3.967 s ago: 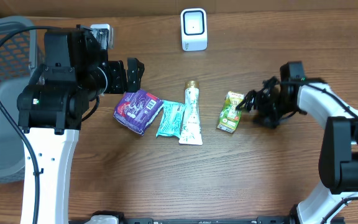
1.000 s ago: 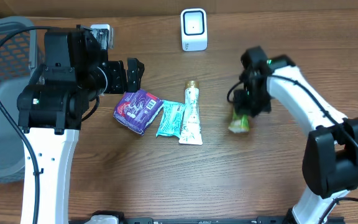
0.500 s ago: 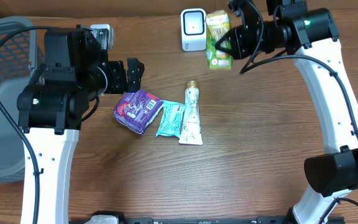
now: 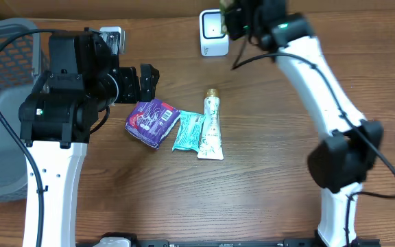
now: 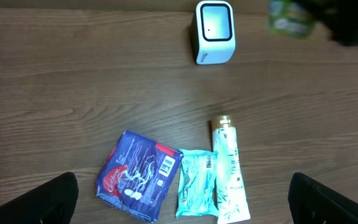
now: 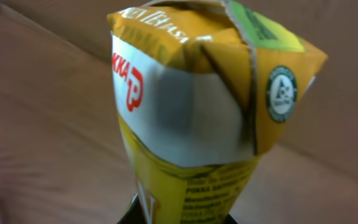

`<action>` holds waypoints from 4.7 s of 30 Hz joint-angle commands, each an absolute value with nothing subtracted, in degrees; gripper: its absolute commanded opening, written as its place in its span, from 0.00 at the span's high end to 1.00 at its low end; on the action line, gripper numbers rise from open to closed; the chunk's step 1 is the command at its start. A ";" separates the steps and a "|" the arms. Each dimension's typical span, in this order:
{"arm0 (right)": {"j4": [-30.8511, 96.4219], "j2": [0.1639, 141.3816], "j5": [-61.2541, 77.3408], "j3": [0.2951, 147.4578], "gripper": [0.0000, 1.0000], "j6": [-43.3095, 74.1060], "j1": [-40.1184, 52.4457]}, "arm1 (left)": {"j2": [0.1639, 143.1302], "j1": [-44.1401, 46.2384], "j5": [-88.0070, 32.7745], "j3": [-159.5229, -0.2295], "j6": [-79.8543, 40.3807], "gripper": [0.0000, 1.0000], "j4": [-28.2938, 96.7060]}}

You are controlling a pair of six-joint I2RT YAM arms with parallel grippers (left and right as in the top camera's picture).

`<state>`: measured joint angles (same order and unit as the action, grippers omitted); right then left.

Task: Scan the item barcode
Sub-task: 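Hold the carton in front of the white scanner with the right gripper, then carry the carton to the right edge and release it on the table, then move the right gripper over the white gold-capped tube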

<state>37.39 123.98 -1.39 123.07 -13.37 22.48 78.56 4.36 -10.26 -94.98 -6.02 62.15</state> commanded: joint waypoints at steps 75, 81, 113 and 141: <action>90.17 110.32 -20.64 119.24 0.96 36.05 16.45 | 78.74 4.14 -9.91 -95.72 -6.83 0.00 61.95; 83.42 110.32 -24.80 100.44 0.96 48.03 6.31 | 78.74 4.14 -9.91 -95.72 -6.83 0.01 61.95; 65.28 105.91 15.09 93.89 0.01 22.44 9.56 | 78.74 4.14 -9.89 -95.72 -6.83 0.00 61.98; 49.60 121.01 15.11 89.30 0.47 26.15 29.30 | 78.74 4.14 -9.89 -95.72 -6.83 0.00 61.95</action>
